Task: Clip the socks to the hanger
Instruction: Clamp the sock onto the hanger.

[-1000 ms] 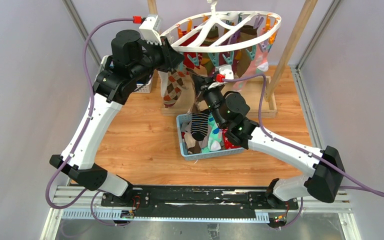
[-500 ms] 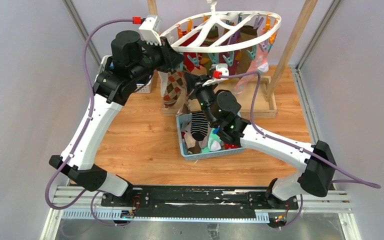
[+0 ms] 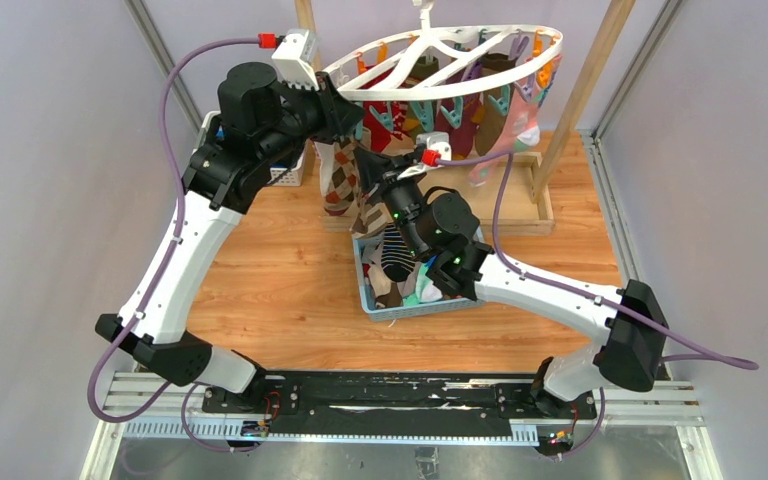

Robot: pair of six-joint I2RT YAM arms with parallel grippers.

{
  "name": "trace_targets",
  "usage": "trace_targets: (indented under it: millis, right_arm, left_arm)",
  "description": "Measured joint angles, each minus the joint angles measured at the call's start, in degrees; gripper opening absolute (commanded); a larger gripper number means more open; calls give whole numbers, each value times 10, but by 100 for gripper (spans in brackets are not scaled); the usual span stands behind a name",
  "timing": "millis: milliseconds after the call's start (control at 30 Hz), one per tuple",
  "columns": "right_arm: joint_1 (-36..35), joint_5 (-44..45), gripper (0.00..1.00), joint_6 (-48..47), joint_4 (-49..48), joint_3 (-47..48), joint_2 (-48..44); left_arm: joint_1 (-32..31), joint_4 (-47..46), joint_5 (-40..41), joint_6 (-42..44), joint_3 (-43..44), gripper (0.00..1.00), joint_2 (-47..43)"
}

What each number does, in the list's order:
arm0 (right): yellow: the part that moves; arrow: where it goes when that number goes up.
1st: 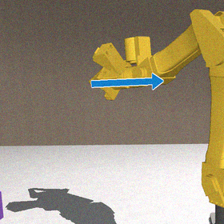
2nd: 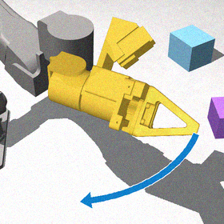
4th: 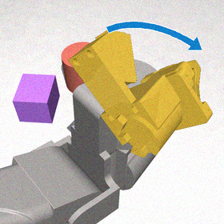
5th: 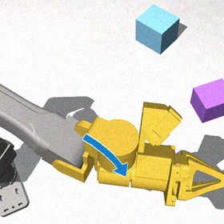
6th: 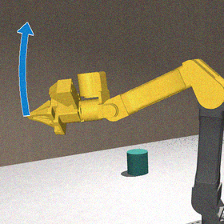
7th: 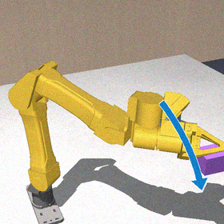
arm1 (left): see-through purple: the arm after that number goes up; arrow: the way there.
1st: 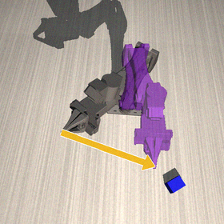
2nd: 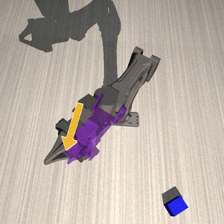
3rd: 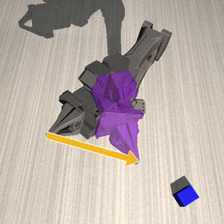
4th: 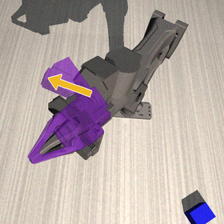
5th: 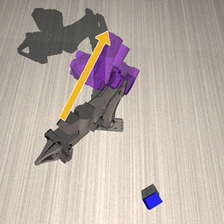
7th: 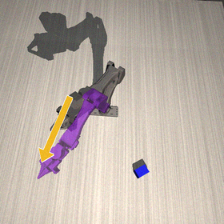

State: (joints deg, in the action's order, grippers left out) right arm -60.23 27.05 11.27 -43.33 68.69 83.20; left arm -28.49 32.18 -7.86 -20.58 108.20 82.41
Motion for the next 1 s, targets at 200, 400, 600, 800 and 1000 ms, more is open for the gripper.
trace_targets:
  millis: [200,400,600,800,1000]
  right_arm:
    - [-2,-12,0,-1,-9,4,9]
    - [-2,-15,0,-7,-20,4,10]
    - [-2,-15,0,-21,-38,4,10]
    - [-2,-14,0,-31,-51,4,10]
    - [-2,-11,0,-43,-63,4,10]
  left_arm:
    - [0,0,6,0,0,3,-2]
    - [0,0,6,0,0,3,-2]
    - [0,0,6,0,0,3,-2]
    - [0,0,6,0,-1,3,-2]
    - [0,-1,6,0,-1,3,-2]
